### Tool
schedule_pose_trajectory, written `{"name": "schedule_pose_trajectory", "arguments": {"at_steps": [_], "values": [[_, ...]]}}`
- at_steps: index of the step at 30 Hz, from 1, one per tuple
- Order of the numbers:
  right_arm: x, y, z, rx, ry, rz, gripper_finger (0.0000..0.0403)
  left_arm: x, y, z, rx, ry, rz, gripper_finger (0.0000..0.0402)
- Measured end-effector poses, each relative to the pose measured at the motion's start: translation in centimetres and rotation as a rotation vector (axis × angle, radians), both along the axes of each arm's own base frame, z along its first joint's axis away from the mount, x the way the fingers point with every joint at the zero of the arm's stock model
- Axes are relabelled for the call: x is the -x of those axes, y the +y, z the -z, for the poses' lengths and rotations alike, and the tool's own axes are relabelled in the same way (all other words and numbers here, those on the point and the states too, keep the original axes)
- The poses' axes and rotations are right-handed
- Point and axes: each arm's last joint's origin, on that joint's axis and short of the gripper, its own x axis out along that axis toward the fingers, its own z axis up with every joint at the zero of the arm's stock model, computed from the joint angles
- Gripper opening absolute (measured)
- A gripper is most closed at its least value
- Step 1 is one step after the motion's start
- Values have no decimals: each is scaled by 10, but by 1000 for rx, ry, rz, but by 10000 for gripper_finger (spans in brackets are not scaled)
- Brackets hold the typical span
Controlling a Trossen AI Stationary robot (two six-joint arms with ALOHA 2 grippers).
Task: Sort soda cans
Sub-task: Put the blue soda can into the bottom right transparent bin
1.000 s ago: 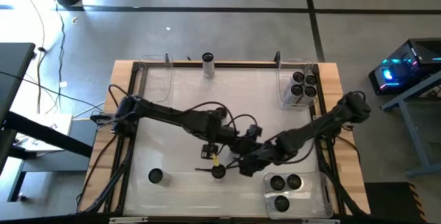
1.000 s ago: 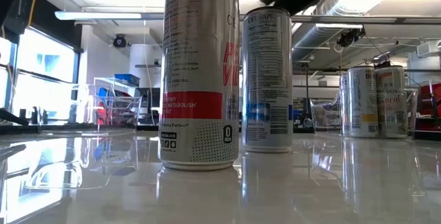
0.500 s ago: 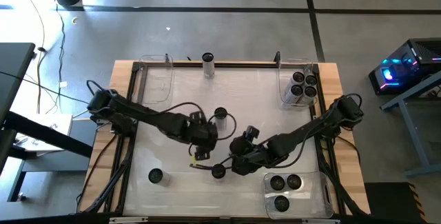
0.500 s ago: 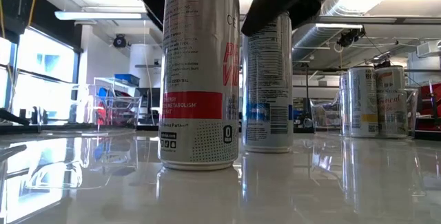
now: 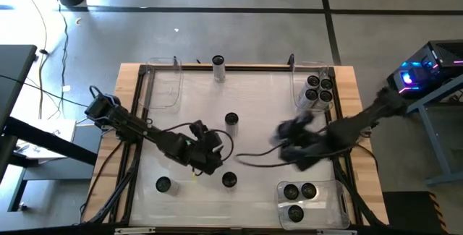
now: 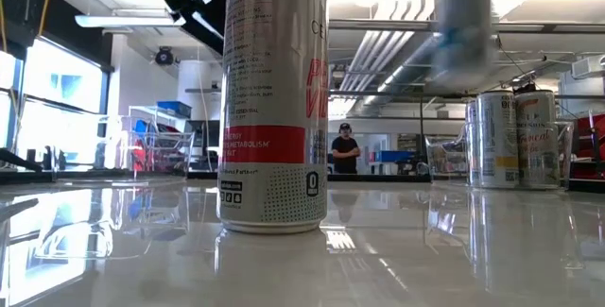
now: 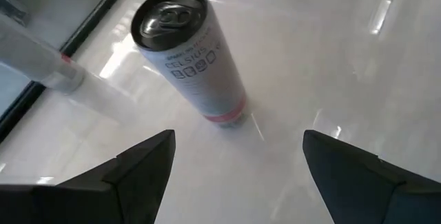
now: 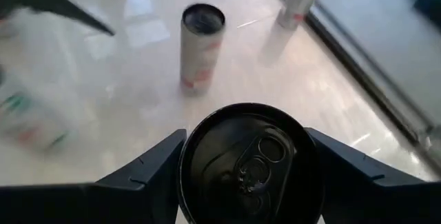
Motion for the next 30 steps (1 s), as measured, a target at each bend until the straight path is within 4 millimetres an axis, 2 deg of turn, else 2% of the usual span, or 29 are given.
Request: {"name": "schedule_pose_trajectory", "arguments": {"at_steps": [3, 6, 8, 11, 16, 21, 26, 30], "values": [[44, -5, -22, -133, 33, -49, 237, -1, 2, 0, -16, 13, 9, 314], [79, -4, -33, -295, 100, -105, 237, -2, 5, 0, -22, 17, 8, 314], [98, -2, -39, -381, 142, -114, 237, -3, 6, 0, -18, 9, -1, 314], [115, 7, -43, -482, 155, -149, 237, -4, 7, -1, -14, 2, -5, 314], [128, 37, -35, -563, 197, -114, 237, -6, 8, -1, -7, -9, -4, 314], [129, 90, -13, -571, 197, -118, 237, -7, 10, -1, -5, -12, -9, 314], [119, 144, 19, -521, 78, -134, 237, -9, 13, -2, -4, -20, -14, 314], [111, 171, 52, -415, 63, -112, 237, -12, 16, -3, -4, -27, -7, 314]]}}
